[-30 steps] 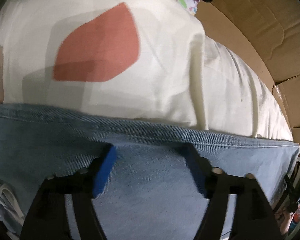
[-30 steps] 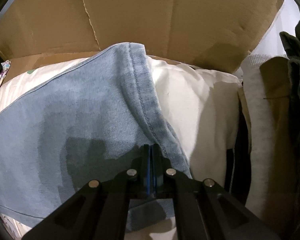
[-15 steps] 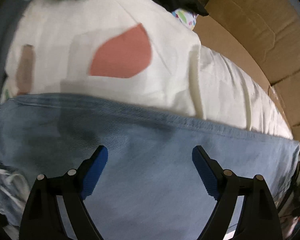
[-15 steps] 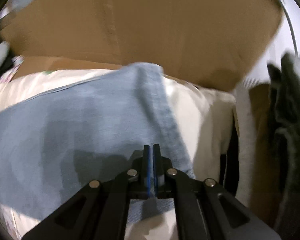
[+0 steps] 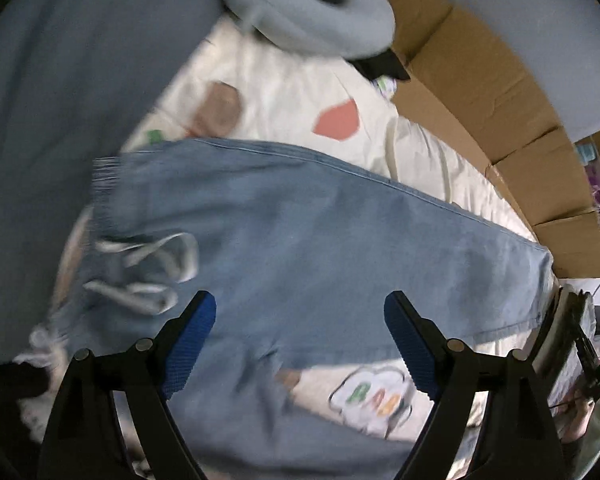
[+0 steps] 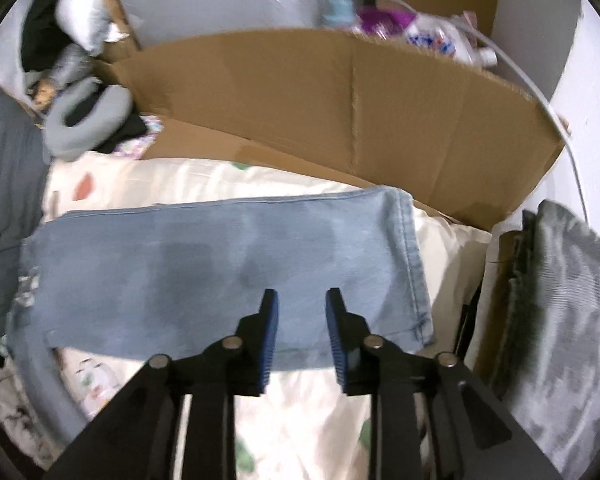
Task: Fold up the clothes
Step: 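Open the right gripper and raise both grippers above the denim pants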
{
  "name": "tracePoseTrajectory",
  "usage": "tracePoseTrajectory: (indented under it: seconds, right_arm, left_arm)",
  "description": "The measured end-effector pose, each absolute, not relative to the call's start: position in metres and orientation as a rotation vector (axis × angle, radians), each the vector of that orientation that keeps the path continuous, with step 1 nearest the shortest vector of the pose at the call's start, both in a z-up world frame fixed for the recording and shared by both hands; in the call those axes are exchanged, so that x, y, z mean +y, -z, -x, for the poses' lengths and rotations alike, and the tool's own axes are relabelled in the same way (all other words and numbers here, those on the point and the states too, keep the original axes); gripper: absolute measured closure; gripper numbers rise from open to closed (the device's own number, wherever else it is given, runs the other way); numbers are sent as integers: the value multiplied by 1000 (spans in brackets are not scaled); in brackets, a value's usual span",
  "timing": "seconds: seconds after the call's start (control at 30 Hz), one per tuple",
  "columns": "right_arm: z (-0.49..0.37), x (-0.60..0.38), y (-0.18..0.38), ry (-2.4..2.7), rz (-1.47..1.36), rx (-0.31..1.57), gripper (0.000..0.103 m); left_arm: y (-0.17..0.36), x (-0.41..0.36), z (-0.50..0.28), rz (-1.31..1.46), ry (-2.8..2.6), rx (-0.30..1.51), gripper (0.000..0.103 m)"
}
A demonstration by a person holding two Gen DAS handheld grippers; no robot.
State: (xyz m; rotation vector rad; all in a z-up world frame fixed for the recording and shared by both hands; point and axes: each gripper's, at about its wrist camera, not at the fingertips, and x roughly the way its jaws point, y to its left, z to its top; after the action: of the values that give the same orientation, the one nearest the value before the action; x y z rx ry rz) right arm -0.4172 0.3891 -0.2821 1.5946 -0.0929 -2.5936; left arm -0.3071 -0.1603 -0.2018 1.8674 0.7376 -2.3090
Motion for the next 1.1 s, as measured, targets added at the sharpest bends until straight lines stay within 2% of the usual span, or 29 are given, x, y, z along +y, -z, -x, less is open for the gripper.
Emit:
tracePoseTrajectory:
  seconds: [0.1,0.27,0.43,0.8,0.83,0.87,0.9,1.1]
  right_arm:
    - [405,387,244,2564,-1579,-85,74]
    - [388,391,171,2540,-1542,-79,68]
    - [370,404,88,2540,-1534,-112,68]
    - [321,444,-54,2523,-1578,-102,67]
    - [316,448,-64,2518,-1579,-97,64]
    - [310,452,-72,2521,-1572,-96,56]
    - [302,457,-79,2527,-1559,-98,54]
    - [258,483,-92,2524,-1520,-114,54]
  left_arm:
    - [164,-168,276,-1789,2314,812,17]
    - [105,-191,228,-1756,2322,829,17]
    - [60,-210,183,-1760,2316,879,17]
    - [22,-229,109,-1781,2298,864,17]
    - [19,-230,103,-1765,2303,864,17]
    - [16,-230,96,-1743,2309,867,17]
    - [14,-230,90,-1720,2315,871,17]
    - [14,-223,48,-1687,2320,897,17]
